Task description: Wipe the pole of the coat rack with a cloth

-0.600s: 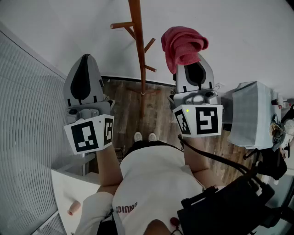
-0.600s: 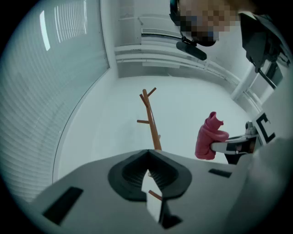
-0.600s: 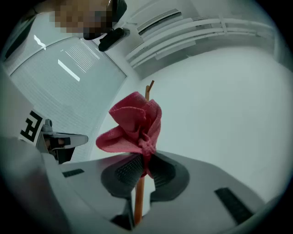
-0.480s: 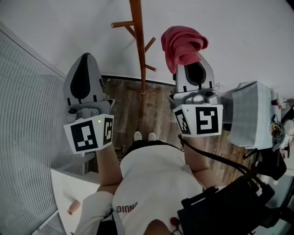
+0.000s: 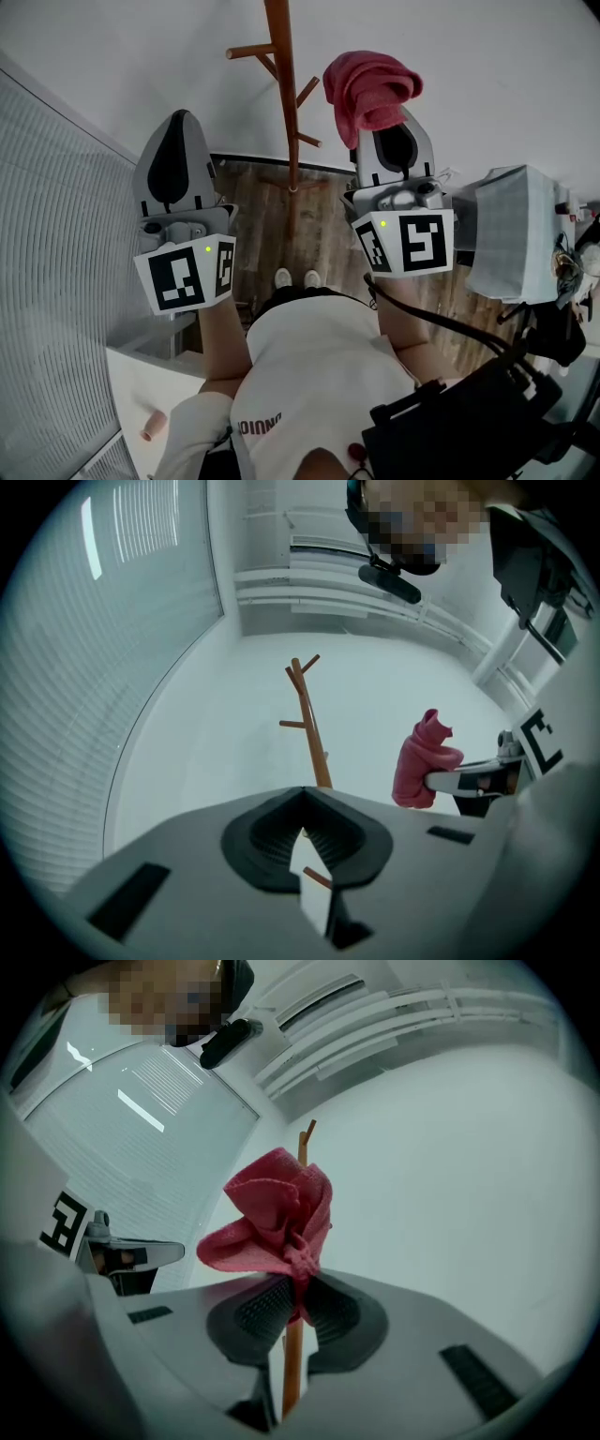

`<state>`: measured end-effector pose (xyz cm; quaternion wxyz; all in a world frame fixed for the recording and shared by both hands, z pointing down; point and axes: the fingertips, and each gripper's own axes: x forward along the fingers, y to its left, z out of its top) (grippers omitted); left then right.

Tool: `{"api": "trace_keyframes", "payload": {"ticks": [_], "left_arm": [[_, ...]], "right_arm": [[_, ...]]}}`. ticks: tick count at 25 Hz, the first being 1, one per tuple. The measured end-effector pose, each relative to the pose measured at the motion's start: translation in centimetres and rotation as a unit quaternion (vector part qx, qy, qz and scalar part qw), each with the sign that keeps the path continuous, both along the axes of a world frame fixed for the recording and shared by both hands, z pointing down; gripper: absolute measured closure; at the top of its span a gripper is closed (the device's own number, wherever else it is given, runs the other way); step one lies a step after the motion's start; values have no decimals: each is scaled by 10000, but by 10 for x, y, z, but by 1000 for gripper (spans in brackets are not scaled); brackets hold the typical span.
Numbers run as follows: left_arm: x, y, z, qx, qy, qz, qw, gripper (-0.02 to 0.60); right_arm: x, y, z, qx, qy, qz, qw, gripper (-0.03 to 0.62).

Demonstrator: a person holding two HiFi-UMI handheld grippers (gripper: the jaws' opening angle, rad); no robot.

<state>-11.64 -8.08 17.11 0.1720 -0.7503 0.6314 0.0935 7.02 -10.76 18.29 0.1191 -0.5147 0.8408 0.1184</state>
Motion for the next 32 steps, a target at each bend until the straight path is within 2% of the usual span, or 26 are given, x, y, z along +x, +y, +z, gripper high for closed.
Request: {"api": "trace_keyframes", "payload": {"ticks": [17, 25, 32], "left_arm": [[-18, -23, 21, -223, 28, 142, 9996, 568], [-28, -45, 37, -299, 80, 100, 9995, 568], [-34, -44, 34, -297, 82, 67, 9995, 569]], "right_arm": [[-42, -43, 8, -61, 87, -421, 9991, 548], [-58, -75, 20, -117, 300, -506, 9982, 548], [-70, -86, 24, -235, 338, -626, 9972, 548]]}}
